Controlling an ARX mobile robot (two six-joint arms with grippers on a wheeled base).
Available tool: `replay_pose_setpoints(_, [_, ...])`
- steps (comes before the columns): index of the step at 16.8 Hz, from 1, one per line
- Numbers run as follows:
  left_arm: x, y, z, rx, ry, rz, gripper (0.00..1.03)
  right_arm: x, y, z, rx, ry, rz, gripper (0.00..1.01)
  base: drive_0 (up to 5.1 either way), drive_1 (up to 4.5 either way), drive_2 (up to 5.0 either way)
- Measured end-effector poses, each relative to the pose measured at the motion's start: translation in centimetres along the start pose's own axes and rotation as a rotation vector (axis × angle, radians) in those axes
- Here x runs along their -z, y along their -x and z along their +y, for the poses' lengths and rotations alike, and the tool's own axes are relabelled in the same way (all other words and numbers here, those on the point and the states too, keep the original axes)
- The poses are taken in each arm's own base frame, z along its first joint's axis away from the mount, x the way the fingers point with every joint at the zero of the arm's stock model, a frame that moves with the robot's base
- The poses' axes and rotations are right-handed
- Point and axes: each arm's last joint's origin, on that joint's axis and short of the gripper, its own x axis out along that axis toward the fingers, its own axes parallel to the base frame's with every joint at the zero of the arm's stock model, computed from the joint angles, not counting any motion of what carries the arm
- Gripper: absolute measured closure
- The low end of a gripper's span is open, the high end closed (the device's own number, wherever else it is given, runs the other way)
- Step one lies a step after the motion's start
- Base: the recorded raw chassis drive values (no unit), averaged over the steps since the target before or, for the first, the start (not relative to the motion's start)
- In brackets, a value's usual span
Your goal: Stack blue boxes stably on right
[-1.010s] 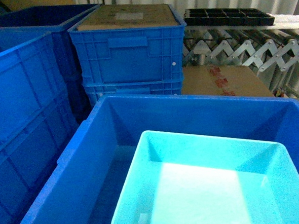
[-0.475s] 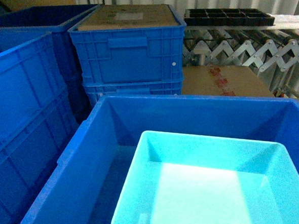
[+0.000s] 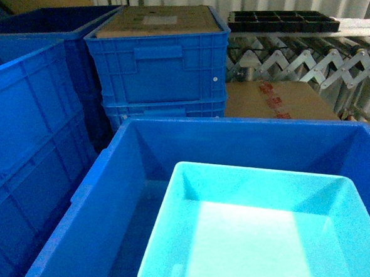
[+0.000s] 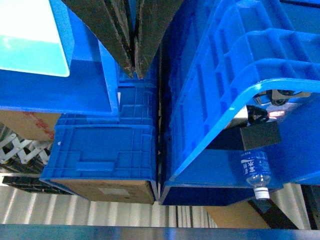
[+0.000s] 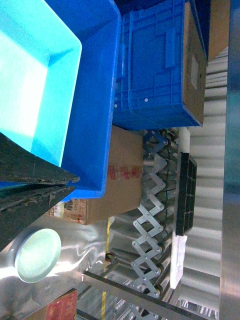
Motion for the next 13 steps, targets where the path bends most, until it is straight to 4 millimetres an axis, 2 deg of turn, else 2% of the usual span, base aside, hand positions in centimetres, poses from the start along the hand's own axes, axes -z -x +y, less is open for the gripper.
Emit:
replay_pose_setpoints(6, [0.0, 0.3, 0.0, 0.000, 0.000, 0.001, 1.01, 0.0, 0.4, 0.0, 0.000, 0.000, 0.002, 0.99, 0.0, 0.00, 0.0])
replay_pose_setpoints(7, [0.6, 0.9, 0.0, 0.002, 0.000, 0.047, 1.01, 0.1, 0.5, 0.0, 0.000, 0.000, 0.002, 0.99, 0.0, 0.00, 0.0])
replay_pose_setpoints(8, [0.2, 1.4, 0.0, 0.000, -0.001, 0.000, 1.01, 0.1, 0.6, 0.0, 0.000, 0.000, 0.010, 0.99, 0.0, 0.00, 0.0])
replay_pose_setpoints(9, [0.4, 1.3, 0.0, -0.002, 0.000, 0.021, 1.01, 0.7, 1.4, 0.0, -0.003, 0.000, 0.055, 0.99, 0.0, 0.00, 0.0])
replay_pose_setpoints(10, [0.4, 1.3, 0.0, 0.001, 0.000, 0.021, 1.01, 0.1, 1.6, 0.0, -0.005, 0.000, -0.011, 0.99, 0.0, 0.00, 0.0])
replay_pose_setpoints(13, [0.4, 1.4, 0.0, 0.000, 0.000, 0.016, 1.01, 0.4, 1.6, 0.0, 0.000, 0.000, 0.013, 0.99, 0.0, 0.00, 0.0])
